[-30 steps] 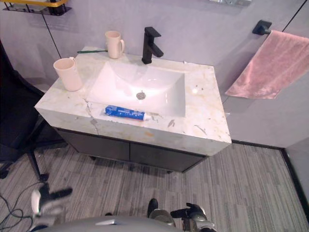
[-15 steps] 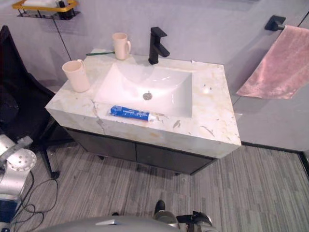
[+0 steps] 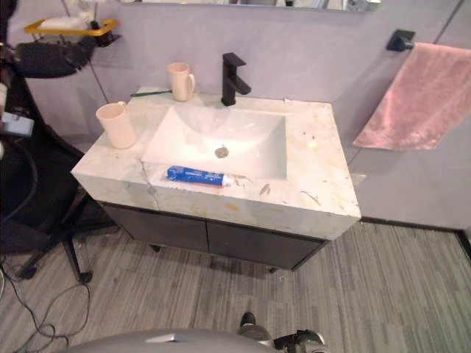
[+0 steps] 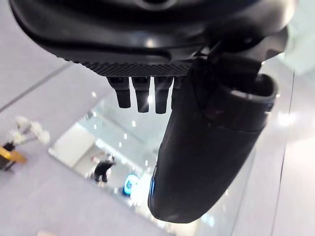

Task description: Organize the bathroom.

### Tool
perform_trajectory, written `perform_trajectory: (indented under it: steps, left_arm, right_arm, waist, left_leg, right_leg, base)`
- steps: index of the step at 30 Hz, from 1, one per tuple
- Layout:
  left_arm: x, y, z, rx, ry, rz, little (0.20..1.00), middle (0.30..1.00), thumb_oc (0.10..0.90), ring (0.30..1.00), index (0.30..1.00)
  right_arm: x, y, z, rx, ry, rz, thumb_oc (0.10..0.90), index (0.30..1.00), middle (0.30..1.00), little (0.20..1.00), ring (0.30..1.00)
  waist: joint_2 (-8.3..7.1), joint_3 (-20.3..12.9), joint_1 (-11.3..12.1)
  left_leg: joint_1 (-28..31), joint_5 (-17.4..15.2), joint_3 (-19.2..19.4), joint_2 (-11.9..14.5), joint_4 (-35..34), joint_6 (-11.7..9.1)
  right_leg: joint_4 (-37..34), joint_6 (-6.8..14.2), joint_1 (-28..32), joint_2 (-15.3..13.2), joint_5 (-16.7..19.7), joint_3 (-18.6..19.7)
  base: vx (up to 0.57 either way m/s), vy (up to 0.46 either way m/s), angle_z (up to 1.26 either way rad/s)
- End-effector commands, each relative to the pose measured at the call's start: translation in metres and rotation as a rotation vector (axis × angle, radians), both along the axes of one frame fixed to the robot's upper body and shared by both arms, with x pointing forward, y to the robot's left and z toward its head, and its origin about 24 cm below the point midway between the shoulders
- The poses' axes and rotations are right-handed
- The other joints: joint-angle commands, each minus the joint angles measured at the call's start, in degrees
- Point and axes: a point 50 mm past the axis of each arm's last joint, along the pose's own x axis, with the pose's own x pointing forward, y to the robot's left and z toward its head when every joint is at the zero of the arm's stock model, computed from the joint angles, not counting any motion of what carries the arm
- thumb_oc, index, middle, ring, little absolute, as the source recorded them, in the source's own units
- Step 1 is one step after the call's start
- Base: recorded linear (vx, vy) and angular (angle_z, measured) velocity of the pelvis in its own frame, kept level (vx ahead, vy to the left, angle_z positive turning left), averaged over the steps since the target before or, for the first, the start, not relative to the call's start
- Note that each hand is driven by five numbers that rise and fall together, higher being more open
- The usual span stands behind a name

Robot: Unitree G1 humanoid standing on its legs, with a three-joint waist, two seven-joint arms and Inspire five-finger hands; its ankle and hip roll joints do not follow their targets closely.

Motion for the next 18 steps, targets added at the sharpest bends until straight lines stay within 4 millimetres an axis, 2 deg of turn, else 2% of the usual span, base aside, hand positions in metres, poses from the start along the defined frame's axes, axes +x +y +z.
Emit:
perform_trajectory:
  steps: [1,3,5,10,18]
  left_arm:
    - [-0.005,-0.003,0.044,0.154,-0.079,0.013,0.9,0.9,0.8,0.9,0.9]
    - [0.005,-0.006,0.051,0.249,0.031,-0.019,0.9,0.9,0.8,0.9,0.9]
    - [0.009,-0.009,0.053,0.293,0.064,-0.023,0.9,0.9,0.8,0.9,0.9]
    - [0.024,-0.015,0.049,0.427,0.236,-0.042,0.9,0.9,0.8,0.9,0.9]
    - [0.038,-0.01,0.014,0.516,0.378,-0.009,0.9,0.9,0.8,0.9,0.9]
  right_arm:
    - [0.01,-0.013,0.005,-0.049,0.019,0.023,0.8,0.9,0.9,0.9,0.9]
    - [0.008,-0.016,0.005,-0.052,0.028,0.023,0.8,0.9,0.9,0.9,0.9]
    - [0.008,-0.016,0.005,-0.048,0.026,0.016,0.8,0.9,0.9,0.9,0.9]
    - [0.008,-0.018,0.006,-0.05,0.023,0.014,0.8,0.9,0.9,0.9,0.9]
    - [0.009,-0.022,0.007,-0.057,0.023,0.013,0.8,0.9,0.9,0.9,0.9]
  waist:
    - [2.01,-1.09,-1.13]
    - [2.63,-1.39,-1.45]
    - [2.8,-1.52,-1.54]
    - [3.46,-1.99,-2.21]
    - [4.03,-2.13,-2.55]
  left_leg:
    - [-0.22,-2.18,5.95,-1.51,0.12,2.37]
    - [-0.1,-2.34,6.07,-1.75,0.12,2.49]
    - [-0.04,-2.33,6.03,-1.83,0.12,2.51]
    - [0.1,-2.5,6.49,-1.97,0.12,2.54]
    - [0.33,-2.67,6.75,-2.26,0.12,2.81]
  right_leg:
    - [3.09,3.83,1.86,1.45,-9.64,4.08]
    - [3.04,3.93,1.91,1.63,-9.65,4.51]
    - [2.97,3.97,1.93,1.77,-9.61,4.7]
    - [2.94,4.04,1.87,1.89,-9.66,5.02]
    - [2.96,3.84,2.09,2.17,-10.1,5.13]
  base:
    - [0.0,0.02,-0.09]
    - [0.0,0.013,-0.1]
    - [0.0,-0.001,-0.15]
    - [-0.01,0.001,-0.08]
    - [0.0,0.0,-0.01]
